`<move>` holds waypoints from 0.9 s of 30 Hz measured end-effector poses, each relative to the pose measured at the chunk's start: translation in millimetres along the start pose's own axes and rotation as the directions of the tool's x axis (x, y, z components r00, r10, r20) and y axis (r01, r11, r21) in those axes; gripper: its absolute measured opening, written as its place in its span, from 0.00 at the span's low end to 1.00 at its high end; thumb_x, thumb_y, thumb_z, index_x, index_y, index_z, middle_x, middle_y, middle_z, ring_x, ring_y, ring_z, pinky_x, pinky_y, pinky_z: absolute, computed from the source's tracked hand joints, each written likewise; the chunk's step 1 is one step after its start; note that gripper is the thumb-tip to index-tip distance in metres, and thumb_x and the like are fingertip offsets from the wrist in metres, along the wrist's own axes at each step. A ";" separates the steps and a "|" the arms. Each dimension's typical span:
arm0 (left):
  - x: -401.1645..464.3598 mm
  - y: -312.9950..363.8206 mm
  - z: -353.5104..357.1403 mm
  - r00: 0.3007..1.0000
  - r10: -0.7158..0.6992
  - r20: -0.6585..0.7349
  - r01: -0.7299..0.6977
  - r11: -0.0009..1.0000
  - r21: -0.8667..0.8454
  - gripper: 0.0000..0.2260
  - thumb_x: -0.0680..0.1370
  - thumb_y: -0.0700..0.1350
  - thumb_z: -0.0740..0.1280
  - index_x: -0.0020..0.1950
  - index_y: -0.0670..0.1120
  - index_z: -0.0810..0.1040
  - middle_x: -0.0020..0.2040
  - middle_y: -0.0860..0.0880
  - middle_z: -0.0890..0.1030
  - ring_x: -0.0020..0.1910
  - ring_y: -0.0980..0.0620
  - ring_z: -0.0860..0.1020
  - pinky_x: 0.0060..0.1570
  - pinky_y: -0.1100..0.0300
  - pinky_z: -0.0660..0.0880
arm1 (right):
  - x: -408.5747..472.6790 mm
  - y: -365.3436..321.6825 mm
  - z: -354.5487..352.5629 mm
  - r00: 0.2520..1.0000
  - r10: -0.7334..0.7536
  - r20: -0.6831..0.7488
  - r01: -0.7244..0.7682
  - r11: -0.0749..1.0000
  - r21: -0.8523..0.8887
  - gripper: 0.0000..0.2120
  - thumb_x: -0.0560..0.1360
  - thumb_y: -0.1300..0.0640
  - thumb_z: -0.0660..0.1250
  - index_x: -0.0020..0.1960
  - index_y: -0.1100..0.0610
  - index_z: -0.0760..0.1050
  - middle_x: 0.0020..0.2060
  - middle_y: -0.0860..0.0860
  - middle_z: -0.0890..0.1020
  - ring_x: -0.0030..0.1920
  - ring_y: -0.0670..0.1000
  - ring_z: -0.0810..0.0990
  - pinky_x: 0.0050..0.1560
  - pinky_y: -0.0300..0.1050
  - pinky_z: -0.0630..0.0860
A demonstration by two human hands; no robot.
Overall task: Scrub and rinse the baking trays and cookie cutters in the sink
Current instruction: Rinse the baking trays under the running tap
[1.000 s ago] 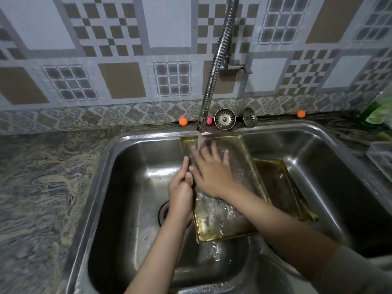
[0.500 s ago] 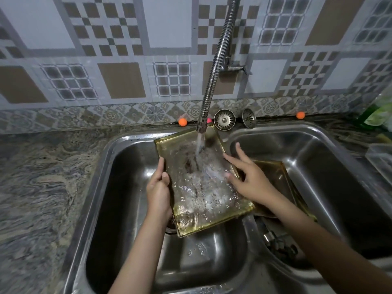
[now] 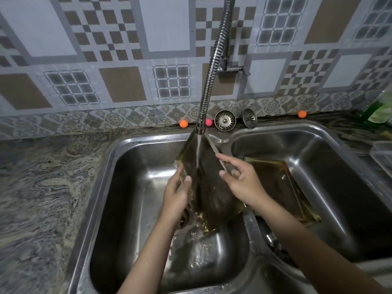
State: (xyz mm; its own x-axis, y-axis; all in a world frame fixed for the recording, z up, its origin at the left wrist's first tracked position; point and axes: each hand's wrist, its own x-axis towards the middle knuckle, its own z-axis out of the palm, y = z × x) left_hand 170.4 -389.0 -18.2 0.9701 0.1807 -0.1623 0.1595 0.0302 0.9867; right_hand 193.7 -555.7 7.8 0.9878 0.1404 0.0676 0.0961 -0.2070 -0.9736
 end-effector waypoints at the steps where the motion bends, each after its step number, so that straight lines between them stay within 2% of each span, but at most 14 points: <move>1: -4.1 7.9 2.6 0.997 0.034 0.068 -0.033 0.999 -0.015 0.22 0.80 0.43 0.61 0.74 0.51 0.64 0.68 0.57 0.70 0.66 0.60 0.69 0.66 0.61 0.65 | -1.0 -1.7 5.9 1.000 -0.028 0.001 0.028 0.999 -0.020 0.22 0.74 0.69 0.65 0.63 0.49 0.75 0.63 0.48 0.77 0.61 0.39 0.75 0.59 0.28 0.69; 3: -9.7 21.1 8.4 0.980 0.047 0.192 -0.027 0.994 -0.107 0.21 0.81 0.44 0.59 0.74 0.54 0.62 0.65 0.59 0.71 0.60 0.65 0.72 0.62 0.64 0.69 | -4.3 -4.9 19.6 0.998 -0.055 0.022 0.055 0.998 -0.033 0.24 0.73 0.71 0.65 0.66 0.54 0.73 0.61 0.50 0.78 0.47 0.32 0.78 0.47 0.25 0.71; 4: -10.5 24.1 11.3 0.974 0.047 0.223 -0.008 0.985 -0.171 0.21 0.81 0.43 0.59 0.73 0.54 0.62 0.65 0.57 0.73 0.58 0.65 0.74 0.61 0.64 0.71 | -6.2 -5.2 26.6 0.997 -0.055 0.046 0.056 0.998 -0.018 0.25 0.73 0.73 0.64 0.68 0.56 0.72 0.61 0.50 0.78 0.44 0.31 0.78 0.44 0.25 0.72; 7: -10.2 24.7 15.7 0.974 0.001 0.226 0.063 0.960 -0.274 0.24 0.76 0.49 0.62 0.73 0.54 0.64 0.69 0.50 0.73 0.64 0.54 0.75 0.67 0.51 0.69 | -7.9 -0.1 41.8 0.993 -0.033 0.110 0.025 0.997 0.076 0.30 0.72 0.76 0.62 0.71 0.60 0.66 0.66 0.51 0.75 0.61 0.39 0.75 0.59 0.32 0.72; 8: -10.2 24.6 15.7 0.977 -0.018 0.211 0.079 0.956 -0.282 0.26 0.75 0.51 0.62 0.73 0.54 0.64 0.69 0.49 0.72 0.65 0.52 0.74 0.67 0.48 0.69 | -7.5 1.6 44.8 0.993 -0.014 0.121 0.001 0.995 0.104 0.30 0.73 0.76 0.62 0.72 0.59 0.65 0.66 0.51 0.74 0.62 0.40 0.75 0.60 0.33 0.72; 11: -7.5 23.6 12.3 0.993 -0.042 0.110 0.080 0.926 -0.368 0.23 0.79 0.45 0.60 0.74 0.52 0.63 0.68 0.46 0.72 0.62 0.52 0.75 0.61 0.55 0.74 | -6.5 3.0 51.5 0.991 0.017 0.135 -0.038 0.987 0.154 0.27 0.76 0.70 0.63 0.71 0.53 0.65 0.63 0.47 0.77 0.53 0.43 0.78 0.54 0.34 0.73; 14: -3.1 18.8 4.5 0.999 0.000 0.035 0.014 0.926 -0.377 0.19 0.78 0.43 0.65 0.67 0.58 0.70 0.69 0.45 0.72 0.66 0.48 0.73 0.67 0.46 0.68 | -6.4 2.6 55.5 0.982 -0.002 0.189 -0.030 0.985 0.168 0.25 0.77 0.67 0.62 0.72 0.53 0.63 0.62 0.45 0.76 0.61 0.49 0.77 0.59 0.35 0.71; 16: -2.0 16.5 2.1 0.999 0.041 -0.017 -0.044 0.937 -0.347 0.20 0.78 0.38 0.64 0.64 0.60 0.73 0.69 0.45 0.72 0.67 0.48 0.72 0.69 0.45 0.66 | -5.0 2.0 52.8 0.978 -0.015 0.208 -0.019 0.987 0.160 0.25 0.78 0.65 0.62 0.73 0.54 0.63 0.63 0.46 0.77 0.63 0.48 0.75 0.64 0.39 0.69; 18: -1.4 16.2 0.5 0.997 0.040 -0.062 -0.060 0.927 -0.370 0.24 0.79 0.31 0.59 0.65 0.58 0.72 0.67 0.44 0.74 0.65 0.47 0.74 0.67 0.45 0.68 | -3.0 4.2 44.7 0.981 -0.027 0.191 0.016 0.998 0.057 0.24 0.78 0.61 0.63 0.72 0.50 0.63 0.64 0.46 0.76 0.65 0.45 0.73 0.68 0.41 0.66; 21: -0.7 19.8 -2.5 0.997 0.002 -0.073 -0.036 0.880 -0.473 0.25 0.79 0.30 0.56 0.69 0.54 0.71 0.64 0.43 0.77 0.61 0.43 0.77 0.60 0.48 0.74 | 2.3 16.7 23.0 0.993 0.001 0.114 0.026 0.970 -0.241 0.24 0.78 0.52 0.63 0.71 0.41 0.62 0.67 0.46 0.70 0.69 0.42 0.64 0.73 0.45 0.59; 24: 3.1 17.9 -7.2 0.995 -0.083 -0.052 0.035 0.797 -0.604 0.24 0.79 0.30 0.54 0.71 0.51 0.69 0.61 0.43 0.79 0.59 0.43 0.78 0.59 0.46 0.74 | 11.0 27.6 -2.3 0.996 0.040 0.082 0.008 0.856 -0.516 0.26 0.79 0.46 0.59 0.75 0.44 0.57 0.75 0.43 0.57 0.75 0.48 0.52 0.75 0.56 0.46; 27: 3.9 13.5 -3.8 0.989 -0.147 0.002 0.110 0.731 -0.673 0.24 0.79 0.31 0.53 0.71 0.51 0.68 0.59 0.43 0.80 0.56 0.43 0.79 0.54 0.47 0.76 | 20.1 26.0 -18.2 0.992 0.117 0.045 -0.060 0.764 -0.642 0.27 0.80 0.42 0.53 0.77 0.44 0.51 0.77 0.44 0.48 0.76 0.49 0.44 0.71 0.62 0.38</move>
State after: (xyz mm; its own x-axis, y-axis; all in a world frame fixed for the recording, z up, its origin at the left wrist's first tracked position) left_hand 175.6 -384.1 -5.5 0.9365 0.1719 -0.3056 0.1002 0.7040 0.7031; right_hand 218.3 -575.9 -12.1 0.9857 0.1589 -0.0562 0.0925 -0.7886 -0.6079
